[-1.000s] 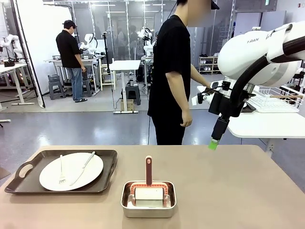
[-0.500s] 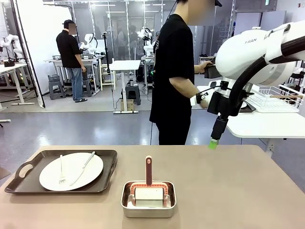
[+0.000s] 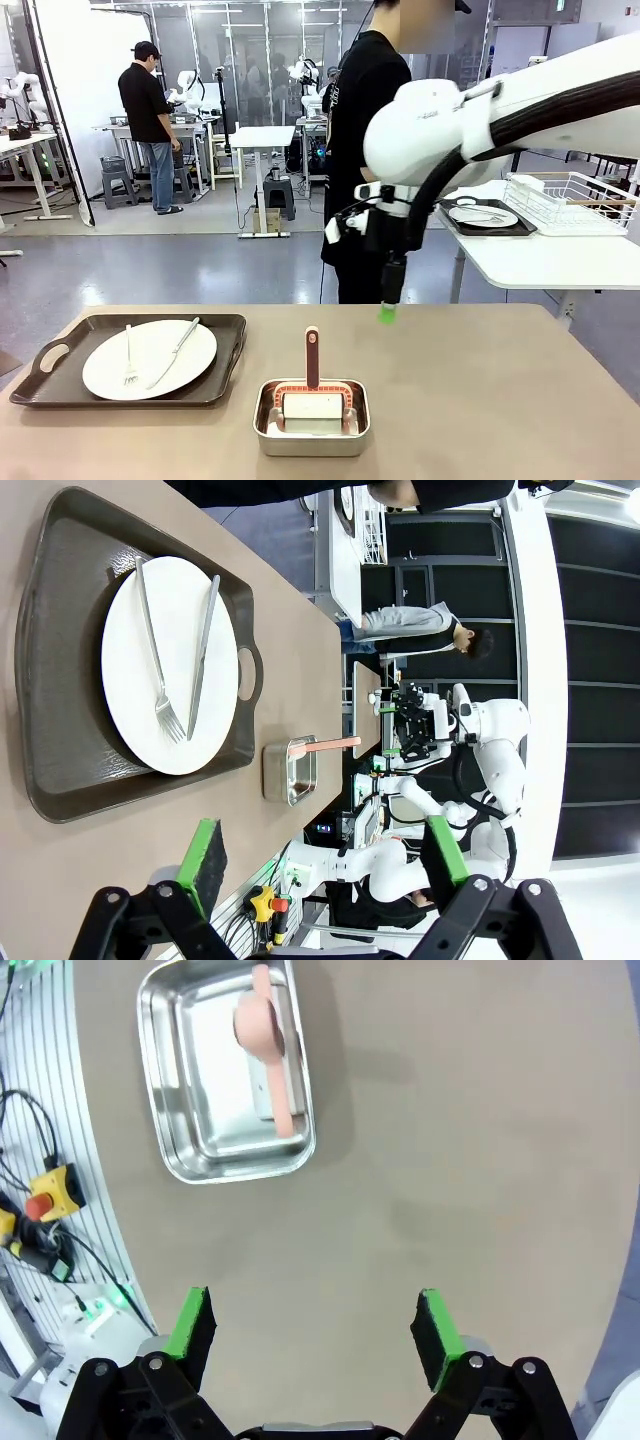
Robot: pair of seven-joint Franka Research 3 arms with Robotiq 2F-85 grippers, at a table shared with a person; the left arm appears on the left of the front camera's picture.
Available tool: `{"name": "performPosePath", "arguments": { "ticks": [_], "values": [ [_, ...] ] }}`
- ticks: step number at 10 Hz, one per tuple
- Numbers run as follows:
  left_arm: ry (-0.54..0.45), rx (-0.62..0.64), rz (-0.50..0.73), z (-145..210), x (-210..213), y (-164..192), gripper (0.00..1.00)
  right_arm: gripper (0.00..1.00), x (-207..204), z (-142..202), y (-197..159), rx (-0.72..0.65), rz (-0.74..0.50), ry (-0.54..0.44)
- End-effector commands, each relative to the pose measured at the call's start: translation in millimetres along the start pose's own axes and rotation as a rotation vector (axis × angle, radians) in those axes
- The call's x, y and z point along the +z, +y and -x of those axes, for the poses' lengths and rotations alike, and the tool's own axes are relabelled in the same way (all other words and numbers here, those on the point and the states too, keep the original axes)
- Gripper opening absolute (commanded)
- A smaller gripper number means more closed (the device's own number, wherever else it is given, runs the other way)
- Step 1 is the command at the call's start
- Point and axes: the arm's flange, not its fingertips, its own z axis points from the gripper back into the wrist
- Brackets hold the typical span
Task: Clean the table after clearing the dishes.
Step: When the left (or right) Handle tray is removed, use the left hand (or right hand) to clean the left (or right) side of the table with the Lint Roller.
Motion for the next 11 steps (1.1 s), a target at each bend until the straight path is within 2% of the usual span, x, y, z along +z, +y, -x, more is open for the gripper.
{"name": "performPosePath", "arguments": {
  "ticks": [1, 4, 6, 9, 11],
  "values": [
    [0.008, -0.009, 0.007, 2.8, 3.1, -0.7, 1.0, 1.0, -9.1, -35.4, -8.3, 0.034, 0.023, 0.093],
    [0.008, -0.009, 0.007, 2.8, 3.1, -0.7, 1.0, 1.0, -22.2, -62.8, 8.2, 0.102, 0.036, 0.12],
    [0.008, -0.009, 0.007, 2.8, 3.1, -0.7, 1.0, 1.0, -26.3, -73.9, 16.6, 0.16, -0.012, 0.081],
    [0.008, -0.009, 0.007, 2.8, 3.1, -0.7, 1.0, 1.0, -34.2, -86.4, 25.6, 0.183, -0.012, 0.03],
    [0.008, -0.009, 0.007, 2.8, 3.1, -0.7, 1.0, 1.0, -46.2, -93.1, 23.3, 0.168, 0.015, 0.034]
  ]
}}
